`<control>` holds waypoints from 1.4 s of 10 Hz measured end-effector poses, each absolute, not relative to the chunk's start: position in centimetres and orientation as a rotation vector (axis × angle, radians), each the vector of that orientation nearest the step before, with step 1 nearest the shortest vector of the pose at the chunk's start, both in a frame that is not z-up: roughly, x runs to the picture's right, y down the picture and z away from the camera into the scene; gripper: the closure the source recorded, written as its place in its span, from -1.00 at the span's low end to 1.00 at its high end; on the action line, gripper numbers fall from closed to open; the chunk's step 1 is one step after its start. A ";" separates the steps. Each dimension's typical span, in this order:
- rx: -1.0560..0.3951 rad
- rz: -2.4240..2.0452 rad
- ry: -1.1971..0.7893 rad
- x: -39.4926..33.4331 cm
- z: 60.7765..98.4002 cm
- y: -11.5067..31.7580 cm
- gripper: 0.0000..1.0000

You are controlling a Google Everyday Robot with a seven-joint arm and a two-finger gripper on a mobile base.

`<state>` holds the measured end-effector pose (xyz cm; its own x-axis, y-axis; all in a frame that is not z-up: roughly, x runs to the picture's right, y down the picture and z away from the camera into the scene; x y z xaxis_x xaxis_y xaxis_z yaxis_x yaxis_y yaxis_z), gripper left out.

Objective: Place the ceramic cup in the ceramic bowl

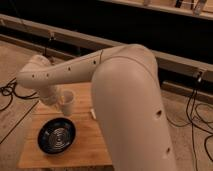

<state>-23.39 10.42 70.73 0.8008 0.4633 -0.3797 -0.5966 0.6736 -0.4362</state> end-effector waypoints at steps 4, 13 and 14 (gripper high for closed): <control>-0.575 0.599 0.215 -25.4 66.3 16.2 1.00; -0.523 0.516 0.216 -29.9 69.2 24.9 0.99; -0.514 0.520 0.229 -29.8 69.9 24.9 0.93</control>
